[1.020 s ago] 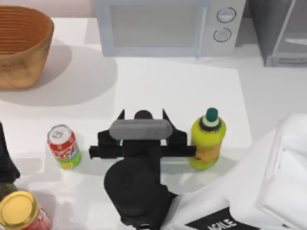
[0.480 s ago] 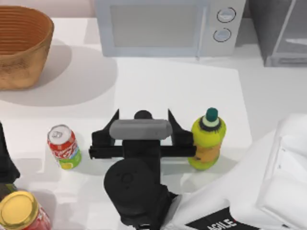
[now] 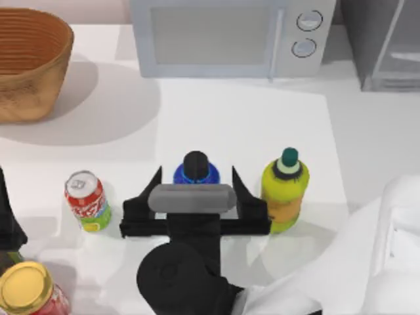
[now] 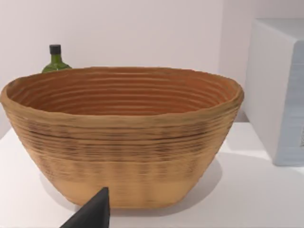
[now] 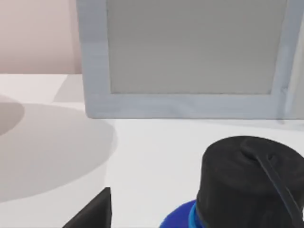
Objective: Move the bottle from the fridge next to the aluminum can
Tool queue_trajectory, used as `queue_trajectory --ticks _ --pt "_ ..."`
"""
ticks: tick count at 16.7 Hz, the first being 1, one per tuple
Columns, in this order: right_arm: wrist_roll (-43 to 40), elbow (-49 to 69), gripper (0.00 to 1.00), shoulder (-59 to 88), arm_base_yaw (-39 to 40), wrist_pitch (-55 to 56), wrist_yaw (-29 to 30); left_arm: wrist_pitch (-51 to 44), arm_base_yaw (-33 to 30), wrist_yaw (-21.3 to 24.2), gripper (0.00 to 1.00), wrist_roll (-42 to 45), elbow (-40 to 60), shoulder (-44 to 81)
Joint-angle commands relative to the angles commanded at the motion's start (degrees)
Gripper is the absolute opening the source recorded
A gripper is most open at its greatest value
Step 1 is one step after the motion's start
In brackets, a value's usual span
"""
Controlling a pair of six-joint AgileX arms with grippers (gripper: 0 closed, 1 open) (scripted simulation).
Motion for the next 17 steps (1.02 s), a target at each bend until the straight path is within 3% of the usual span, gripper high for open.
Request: queue_trajectory --ticks 8,12,17 --pt "-0.3 -0.6 1.0 -3.3 -1.2 -1.1 -2.1 0.0 0.0 0.0 1.0 0.0 0.0 0.0" --pt "-1.6 -4.6 1.0 -15.9 -7.3 -5.8 -9.8 0.0 0.0 0.0 1.0 0.0 0.0 0.0" --pt "-4.1 -14.9 1.0 -40.8 -21.7 -16.8 -24.0 0.0 0.0 0.0 1.0 0.0 0.0 0.0"
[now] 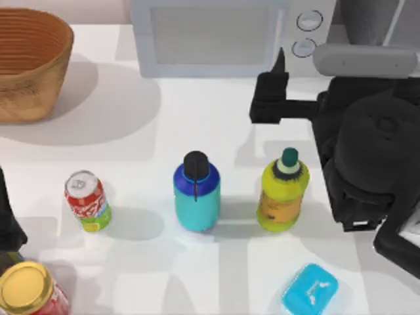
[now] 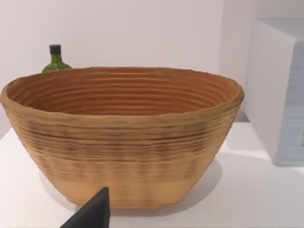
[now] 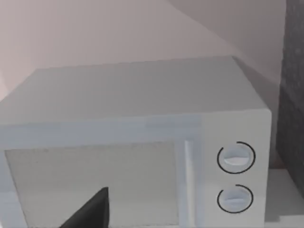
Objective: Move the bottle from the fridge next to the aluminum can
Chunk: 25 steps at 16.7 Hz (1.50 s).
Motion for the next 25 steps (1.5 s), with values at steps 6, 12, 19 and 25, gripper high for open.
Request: queue_trajectory --ticks 6,12,19,25 --pt "-3.5 -16.5 1.0 -36.3 -21.6 -17.4 -19.9 0.0 0.0 0.0 1.0 0.0 0.0 0.0" --pt "-6.4 -31.4 1.0 -68.4 -39.5 -32.8 -37.6 0.0 0.0 0.0 1.0 0.0 0.0 0.0" --pt "-7.8 -38.7 1.0 -82.4 -47.6 -40.1 -46.8 0.0 0.0 0.0 1.0 0.0 0.0 0.0" --pt "-7.7 -38.0 1.0 -82.8 -47.4 -40.7 -46.7 0.0 0.0 0.0 1.0 0.0 0.0 0.0"
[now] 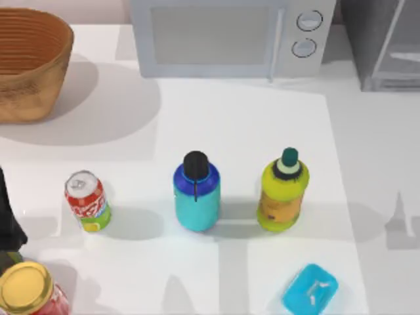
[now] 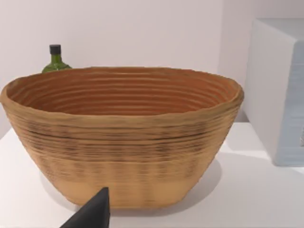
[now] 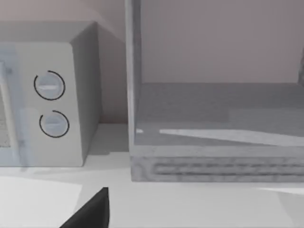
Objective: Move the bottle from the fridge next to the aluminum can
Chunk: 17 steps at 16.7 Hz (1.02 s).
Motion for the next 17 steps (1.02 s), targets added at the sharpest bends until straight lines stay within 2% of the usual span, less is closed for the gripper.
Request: queue_trajectory --ticks 5,17 --pt "-0.1 6.8 1.0 -8.2 -0.1 -12.3 0.1 0.0 0.0 0.0 1.0 0.0 0.0 0.0" --pt "-0.4 31.5 1.0 -38.5 -0.2 -71.1 -0.2 0.0 0.0 0.0 1.0 0.0 0.0 0.0"
